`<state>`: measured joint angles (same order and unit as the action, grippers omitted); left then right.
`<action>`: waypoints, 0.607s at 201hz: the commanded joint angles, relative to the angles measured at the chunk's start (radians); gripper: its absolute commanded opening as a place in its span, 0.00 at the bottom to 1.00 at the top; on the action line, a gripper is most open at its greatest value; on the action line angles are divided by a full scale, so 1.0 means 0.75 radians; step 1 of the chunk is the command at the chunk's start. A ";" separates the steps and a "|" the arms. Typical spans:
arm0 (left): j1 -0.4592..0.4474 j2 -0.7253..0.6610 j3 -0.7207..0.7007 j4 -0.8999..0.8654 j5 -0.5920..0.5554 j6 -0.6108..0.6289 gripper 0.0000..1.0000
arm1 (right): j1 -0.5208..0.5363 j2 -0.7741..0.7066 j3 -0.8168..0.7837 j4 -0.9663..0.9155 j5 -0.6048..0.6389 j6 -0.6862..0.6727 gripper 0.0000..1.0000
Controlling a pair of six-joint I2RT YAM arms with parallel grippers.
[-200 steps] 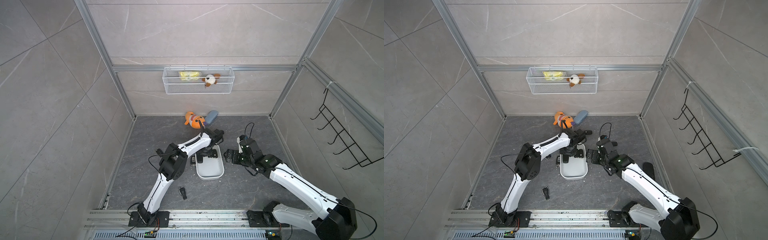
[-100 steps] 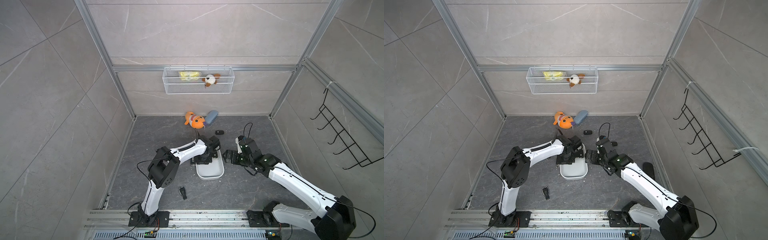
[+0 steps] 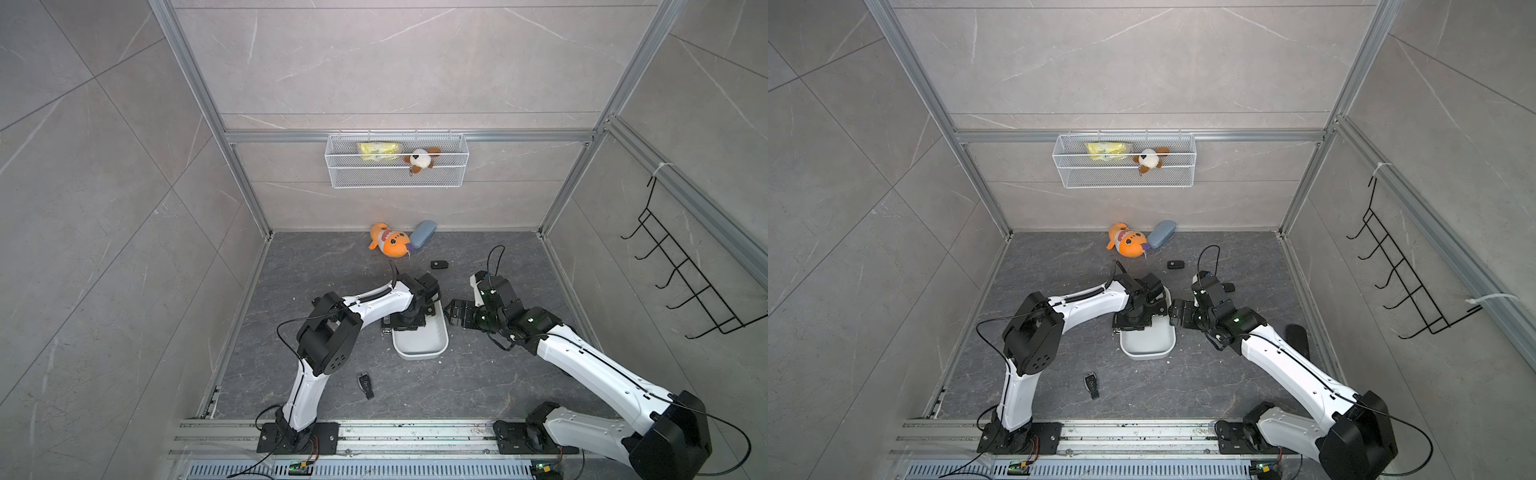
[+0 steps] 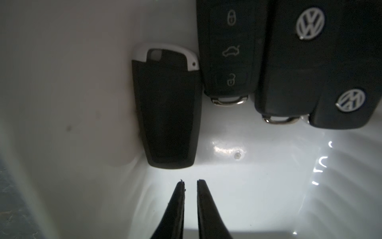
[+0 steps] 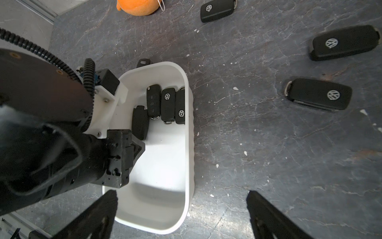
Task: Place the car key into the storage box
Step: Place the car key in the storage box.
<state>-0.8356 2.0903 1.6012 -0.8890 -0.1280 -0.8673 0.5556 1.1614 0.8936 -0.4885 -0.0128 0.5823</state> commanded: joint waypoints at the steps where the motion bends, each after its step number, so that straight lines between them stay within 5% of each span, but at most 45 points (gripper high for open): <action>1: 0.019 0.043 0.026 0.007 -0.008 0.012 0.17 | -0.002 -0.015 -0.008 0.017 -0.021 -0.013 1.00; 122: 0.094 0.124 0.138 -0.004 -0.049 0.068 0.17 | -0.002 -0.015 -0.011 0.013 -0.020 -0.011 1.00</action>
<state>-0.7822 2.1597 1.6657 -0.8860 -0.1341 -0.8421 0.5556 1.1614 0.8936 -0.4889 -0.0242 0.5823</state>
